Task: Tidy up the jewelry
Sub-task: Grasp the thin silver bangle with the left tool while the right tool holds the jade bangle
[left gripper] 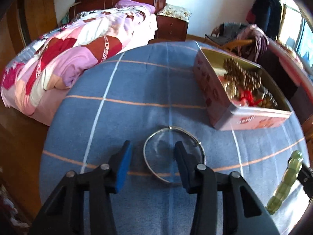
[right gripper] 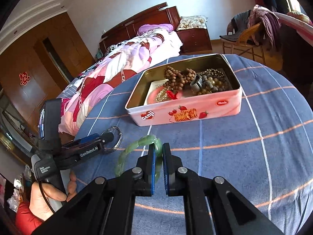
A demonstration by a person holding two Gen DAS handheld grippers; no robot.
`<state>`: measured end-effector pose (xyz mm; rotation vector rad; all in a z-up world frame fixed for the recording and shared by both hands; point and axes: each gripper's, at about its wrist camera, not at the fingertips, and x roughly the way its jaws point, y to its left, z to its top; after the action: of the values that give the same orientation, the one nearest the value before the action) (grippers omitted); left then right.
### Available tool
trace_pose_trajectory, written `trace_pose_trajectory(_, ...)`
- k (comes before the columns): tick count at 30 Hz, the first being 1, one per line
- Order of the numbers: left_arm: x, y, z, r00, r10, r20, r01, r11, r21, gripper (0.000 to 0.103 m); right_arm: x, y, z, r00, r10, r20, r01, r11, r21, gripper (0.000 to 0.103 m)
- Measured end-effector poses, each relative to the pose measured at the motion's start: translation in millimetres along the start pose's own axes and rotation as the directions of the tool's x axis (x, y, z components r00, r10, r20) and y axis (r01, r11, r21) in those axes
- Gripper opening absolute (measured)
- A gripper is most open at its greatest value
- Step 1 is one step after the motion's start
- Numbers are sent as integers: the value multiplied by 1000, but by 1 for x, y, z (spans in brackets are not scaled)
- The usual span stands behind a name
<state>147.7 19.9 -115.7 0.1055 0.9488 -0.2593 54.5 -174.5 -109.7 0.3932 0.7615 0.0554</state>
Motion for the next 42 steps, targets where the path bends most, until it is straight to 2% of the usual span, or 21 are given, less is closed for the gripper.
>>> trace_pose_trajectory(1,-1,-1,-1,1000,-10,1,10,1000,8,38,1,-1,0,1000,1,-1,-1,1000,5,6)
trace_pose_trajectory(2,-2,-2,-1,1000,-14,4,14,1000,15,27,2,-1,0,1000,3,-2,-3,1000,10,6)
trace_pose_trajectory(3,-2,-3,-2,1000,-20,6,20,1000,18,10,2,-2,-1,1000,5,-2,-5,1000,16,6)
trace_pose_trajectory(4,-3,-3,-2,999,-33,4,33,999,16,6,1,-3,-1,1000,7,-1,-7,1000,21,6)
trace_pose_trajectory(11,-16,3,-7,995,-100,32,101,994,-45,4,-13,-5,0,999,-1,36,0,999,36,6)
trace_pose_trajectory(16,-47,-6,-18,986,-108,124,111,994,-14,4,-27,-11,1,997,-23,74,19,998,54,6)
trace_pose_trajectory(20,-53,-9,-19,985,-108,132,107,994,14,5,-34,-14,1,996,-29,82,24,998,61,6)
trace_pose_trajectory(22,-48,-4,-14,988,-113,109,115,993,-15,15,-36,-12,0,996,-27,84,22,998,59,6)
trace_pose_trajectory(23,-44,-1,-12,988,-129,89,133,990,-39,42,-36,-12,-1,996,-26,82,22,998,56,6)
trace_pose_trajectory(24,-41,1,-10,988,-138,74,143,987,-68,77,-36,-11,-2,996,-25,81,20,998,55,6)
trace_pose_trajectory(25,-42,2,-10,987,-140,81,147,985,-85,87,-36,-10,-3,997,-21,78,17,998,55,6)
trace_pose_trajectory(26,-43,2,-9,985,-139,101,148,984,-94,90,-37,-9,-3,997,-18,75,14,998,54,6)
trace_pose_trajectory(31,-24,-20,-3,991,-132,32,132,991,-27,90,-37,-10,-4,997,-11,73,7,998,59,6)
trace_pose_trajectory(33,-12,-30,-2,994,-111,2,111,994,15,90,-36,-12,-3,997,-13,72,9,998,62,6)
trace_pose_trajectory(35,0,-33,-4,995,-90,-46,91,996,18,90,-36,-14,-3,997,-15,69,10,998,67,6)
trace_pose_trajectory(37,1,-40,-6,998,-44,-42,47,997,61,90,-35,-16,-2,997,-18,70,14,997,70,6)
trace_pose_trajectory(38,0,-41,-7,998,-46,-36,48,997,65,82,-35,-17,-2,997,-19,70,14,997,72,6)
trace_pose_trajectory(39,-3,-39,-7,999,-50,-20,52,997,62,69,-35,-18,-2,997,-19,70,13,997,76,6)
trace_pose_trajectory(42,-4,-34,-8,997,-81,-19,82,995,64,69,-32,-20,-2,998,-16,68,10,996,85,6)
